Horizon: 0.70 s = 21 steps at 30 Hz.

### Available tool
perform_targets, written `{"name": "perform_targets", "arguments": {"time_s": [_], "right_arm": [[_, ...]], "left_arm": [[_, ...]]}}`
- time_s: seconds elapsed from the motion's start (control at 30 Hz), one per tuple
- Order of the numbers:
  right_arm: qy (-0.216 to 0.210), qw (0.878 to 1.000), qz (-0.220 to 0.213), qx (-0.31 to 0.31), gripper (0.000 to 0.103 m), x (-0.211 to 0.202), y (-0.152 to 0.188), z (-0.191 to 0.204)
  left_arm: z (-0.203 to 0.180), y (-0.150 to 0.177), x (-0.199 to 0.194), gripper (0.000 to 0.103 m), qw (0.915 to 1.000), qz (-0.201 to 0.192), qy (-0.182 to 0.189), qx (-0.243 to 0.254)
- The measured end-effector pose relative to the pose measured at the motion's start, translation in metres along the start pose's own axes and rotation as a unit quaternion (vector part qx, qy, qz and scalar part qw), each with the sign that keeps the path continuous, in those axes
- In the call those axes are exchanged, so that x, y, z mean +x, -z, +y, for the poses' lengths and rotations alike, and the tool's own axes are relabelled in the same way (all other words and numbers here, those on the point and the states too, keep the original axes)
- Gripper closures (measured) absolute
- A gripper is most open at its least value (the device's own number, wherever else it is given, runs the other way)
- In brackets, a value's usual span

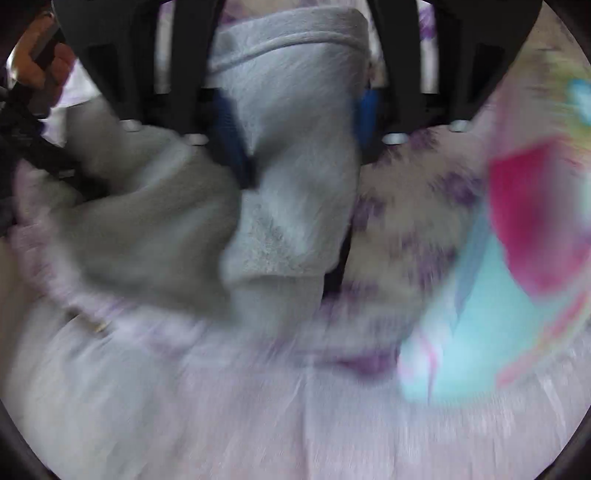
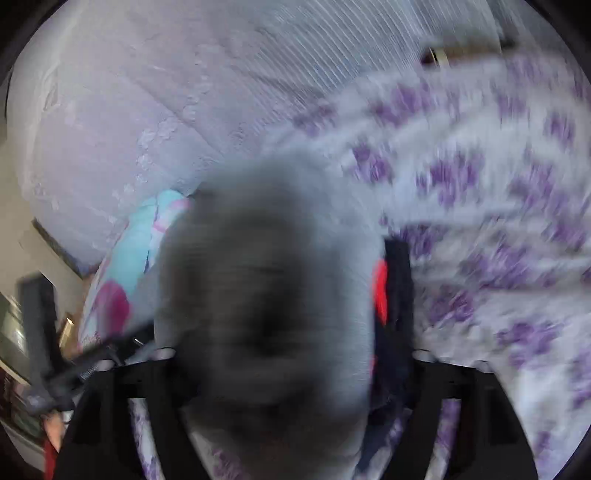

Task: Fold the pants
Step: 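Carry the bundle with both grippers onto the red-and-navy garment stack, then release the sweatpants on the stack and withdraw both grippers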

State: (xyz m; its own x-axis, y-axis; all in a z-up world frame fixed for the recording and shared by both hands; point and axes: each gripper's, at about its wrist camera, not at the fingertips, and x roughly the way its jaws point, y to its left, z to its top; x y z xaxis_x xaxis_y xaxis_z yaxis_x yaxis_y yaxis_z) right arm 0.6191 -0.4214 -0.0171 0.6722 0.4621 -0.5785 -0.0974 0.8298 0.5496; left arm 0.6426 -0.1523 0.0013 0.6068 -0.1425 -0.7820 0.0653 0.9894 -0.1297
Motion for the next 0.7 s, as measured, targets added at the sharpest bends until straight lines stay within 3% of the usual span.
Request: {"name": "perform_targets", "arguments": {"time_s": [0.07, 0.2, 0.3, 0.37, 0.43, 0.53, 0.6, 0.7], "right_arm": [[-0.008, 1.0, -0.017, 0.001, 0.01, 0.002, 0.003, -0.003], [0.006, 1.0, -0.013, -0.027, 0.01, -0.013, -0.005, 0.014], [0.024, 0.994, -0.082, -0.07, 0.01, -0.053, -0.008, 0.04], [0.025, 0.991, -0.108, -0.074, 0.009, -0.079, -0.003, 0.052], [0.052, 0.988, -0.124, -0.076, 0.005, -0.103, 0.012, 0.065], [0.095, 0.977, -0.159, -0.101, 0.003, -0.134, 0.059, 0.086], [0.122, 0.963, -0.2, -0.132, 0.003, -0.156, 0.105, 0.094], [0.143, 0.945, -0.252, -0.149, 0.003, -0.179, 0.189, 0.092]], "left_arm": [[0.003, 0.012, 0.001, 0.012, 0.9982, -0.047, -0.038, 0.002], [0.003, 0.011, -0.018, 0.016, 0.9976, -0.052, -0.037, 0.028], [-0.006, 0.014, -0.057, 0.016, 0.992, -0.09, -0.067, 0.058], [-0.009, 0.028, -0.083, 0.013, 0.9863, -0.115, -0.088, 0.078], [-0.011, 0.052, -0.11, 0.011, 0.9818, -0.134, -0.1, 0.091], [-0.011, 0.106, -0.149, 0.008, 0.9753, -0.169, -0.102, 0.099], [-0.01, 0.146, -0.172, 0.005, 0.9722, -0.191, -0.091, 0.1], [-0.006, 0.203, -0.192, 0.005, 0.9746, -0.196, -0.07, 0.083]]}}
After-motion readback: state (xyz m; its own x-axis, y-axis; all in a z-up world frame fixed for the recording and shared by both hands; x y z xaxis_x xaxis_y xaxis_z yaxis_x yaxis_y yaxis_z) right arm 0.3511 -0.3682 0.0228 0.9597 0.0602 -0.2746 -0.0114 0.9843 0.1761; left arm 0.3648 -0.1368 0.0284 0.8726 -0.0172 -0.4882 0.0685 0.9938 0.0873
